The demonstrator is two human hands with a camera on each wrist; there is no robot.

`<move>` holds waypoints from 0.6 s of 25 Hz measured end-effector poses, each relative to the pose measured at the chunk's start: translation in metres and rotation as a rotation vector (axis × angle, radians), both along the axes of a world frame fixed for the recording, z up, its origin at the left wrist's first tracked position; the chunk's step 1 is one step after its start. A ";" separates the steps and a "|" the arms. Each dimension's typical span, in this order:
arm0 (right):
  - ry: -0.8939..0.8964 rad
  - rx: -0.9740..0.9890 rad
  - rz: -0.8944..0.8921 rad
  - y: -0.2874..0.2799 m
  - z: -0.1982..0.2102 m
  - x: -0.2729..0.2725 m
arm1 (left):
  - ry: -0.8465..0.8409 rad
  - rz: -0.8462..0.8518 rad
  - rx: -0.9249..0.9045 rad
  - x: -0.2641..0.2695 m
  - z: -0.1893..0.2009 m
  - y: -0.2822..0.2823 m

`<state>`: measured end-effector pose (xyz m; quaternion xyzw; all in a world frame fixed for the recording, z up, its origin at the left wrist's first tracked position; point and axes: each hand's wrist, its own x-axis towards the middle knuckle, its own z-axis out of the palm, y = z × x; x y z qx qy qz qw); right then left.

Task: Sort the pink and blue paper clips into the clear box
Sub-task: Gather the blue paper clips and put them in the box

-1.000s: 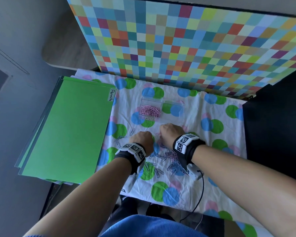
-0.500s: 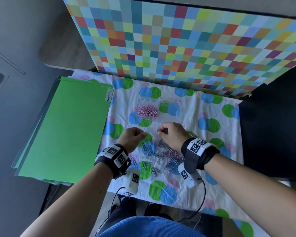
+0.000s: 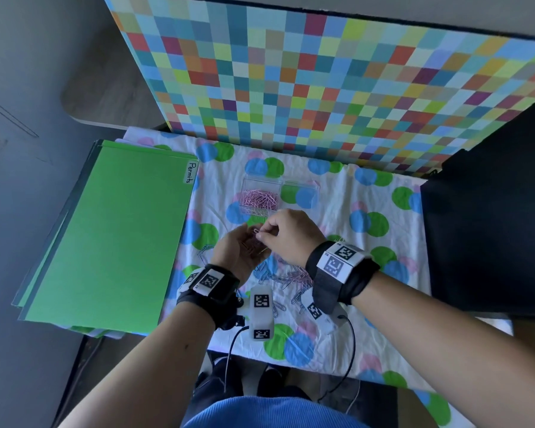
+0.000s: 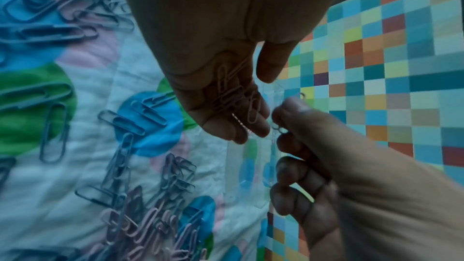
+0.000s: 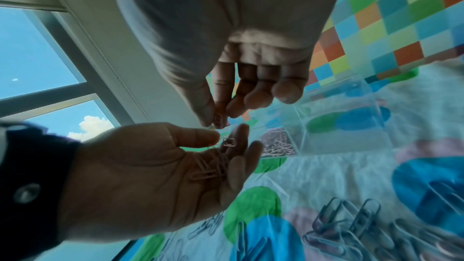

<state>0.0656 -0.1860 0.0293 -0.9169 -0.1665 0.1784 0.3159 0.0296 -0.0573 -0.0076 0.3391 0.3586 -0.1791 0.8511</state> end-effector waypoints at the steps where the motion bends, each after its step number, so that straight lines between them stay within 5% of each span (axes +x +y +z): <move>1: -0.017 -0.025 0.017 0.002 0.001 -0.002 | 0.013 0.038 -0.050 0.001 0.002 -0.002; 4: -0.028 0.003 0.008 -0.006 0.008 -0.003 | 0.052 0.088 -0.094 0.005 0.007 -0.002; 9: -0.099 0.109 -0.280 -0.057 0.007 0.003 | 0.027 0.108 0.016 0.044 0.018 0.007; 15: -0.016 0.011 -0.277 -0.091 -0.020 -0.025 | 0.047 -0.032 0.376 0.096 0.036 0.009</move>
